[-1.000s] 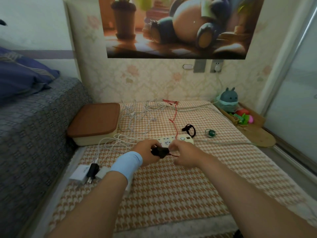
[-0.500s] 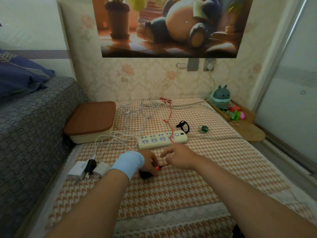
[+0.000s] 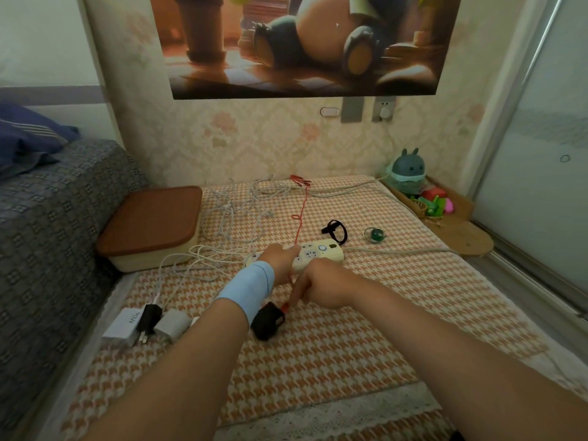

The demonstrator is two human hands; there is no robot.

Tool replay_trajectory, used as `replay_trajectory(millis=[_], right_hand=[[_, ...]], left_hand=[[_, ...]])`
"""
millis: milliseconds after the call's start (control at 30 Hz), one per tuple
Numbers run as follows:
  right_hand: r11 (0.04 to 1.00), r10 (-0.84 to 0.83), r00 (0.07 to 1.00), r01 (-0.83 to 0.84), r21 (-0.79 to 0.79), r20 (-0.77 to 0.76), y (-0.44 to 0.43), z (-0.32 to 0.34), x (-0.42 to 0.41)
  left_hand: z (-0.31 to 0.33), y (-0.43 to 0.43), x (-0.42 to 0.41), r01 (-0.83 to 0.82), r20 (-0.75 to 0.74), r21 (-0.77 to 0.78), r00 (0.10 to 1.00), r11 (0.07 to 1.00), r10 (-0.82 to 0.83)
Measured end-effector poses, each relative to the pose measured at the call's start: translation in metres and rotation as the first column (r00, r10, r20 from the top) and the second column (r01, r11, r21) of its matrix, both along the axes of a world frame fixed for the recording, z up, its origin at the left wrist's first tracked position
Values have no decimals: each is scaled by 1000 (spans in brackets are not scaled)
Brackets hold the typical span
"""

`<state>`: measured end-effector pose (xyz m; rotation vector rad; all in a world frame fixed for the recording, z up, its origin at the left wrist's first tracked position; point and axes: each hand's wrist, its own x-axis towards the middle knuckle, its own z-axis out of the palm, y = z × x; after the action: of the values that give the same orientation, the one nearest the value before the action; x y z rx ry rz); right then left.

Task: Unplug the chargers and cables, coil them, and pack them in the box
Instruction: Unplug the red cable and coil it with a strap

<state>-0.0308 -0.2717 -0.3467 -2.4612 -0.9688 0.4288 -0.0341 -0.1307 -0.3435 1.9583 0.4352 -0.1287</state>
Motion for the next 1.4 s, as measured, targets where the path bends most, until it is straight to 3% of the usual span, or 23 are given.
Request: replay_trajectory(millis=[33,67,100,133,167,233,267,333,433,500,567,667,800,1000,1067,1133,1200,1233,1333,1400], right_hand=[[998,64,997,-64,-7,-38,4,2,-4],[995,102,990,-104,-8,-97,6,3,-7],[993,120,979,-120,6,-167,7,4,-9],[994,113,967,-108,36,-228,6,5,-10],[995,82,964,-64,80,-253,4,4,-7],[970,-77,976,120,212,-203,1,8,0],[927,-196,969,232,294,-147,-2,8,5],[831,-356,933,343,438,-55,-6,13,13],[887,-257,958,183,425,124,-7,19,18],[906,-183,975,118,406,124,-1,22,13],[872,-189,979,131,472,77,10,29,2],[873,-158,983,98,478,87,20,38,-8],[945,-149,988,154,288,-39,19,33,-6],[978,-210,976,210,1,54,18,34,-2],[986,-162,987,162,30,-5,22,44,-8],[989,-103,994,105,102,-26,24,56,-17],[991,-55,998,52,120,26,26,65,-25],[991,-47,997,39,125,61,27,66,-27],[974,-87,989,59,219,119,28,64,-29],[955,-131,979,83,284,157,26,64,-27]], left_hand=[[3,-1,3,-97,-17,-274,995,957,96],[7,0,5,-167,-60,-533,985,829,160],[10,2,5,-204,-88,-667,977,716,196],[12,8,6,-198,-90,-697,978,690,190],[14,12,7,-186,-84,-676,981,713,177],[24,19,2,-118,-48,-483,993,868,109],[32,21,-5,-54,-40,-354,998,934,43],[48,21,-17,81,-42,-211,995,974,-92],[61,27,-32,214,-31,-191,974,958,-224],[64,36,-37,248,54,-194,969,949,-242],[65,43,-41,217,193,-206,965,954,-178],[62,53,-44,29,373,-310,923,950,93],[65,61,-47,-187,391,-507,820,842,417],[65,62,-47,-397,395,-537,662,745,637],[66,69,-45,-470,406,-409,674,782,618],[64,74,-46,-514,445,-85,747,854,494],[62,72,-51,-479,484,245,814,843,321],[62,68,-53,-428,509,327,831,843,224],[62,50,-57,-54,504,304,856,951,-112],[59,39,-56,86,420,353,875,932,-240]])
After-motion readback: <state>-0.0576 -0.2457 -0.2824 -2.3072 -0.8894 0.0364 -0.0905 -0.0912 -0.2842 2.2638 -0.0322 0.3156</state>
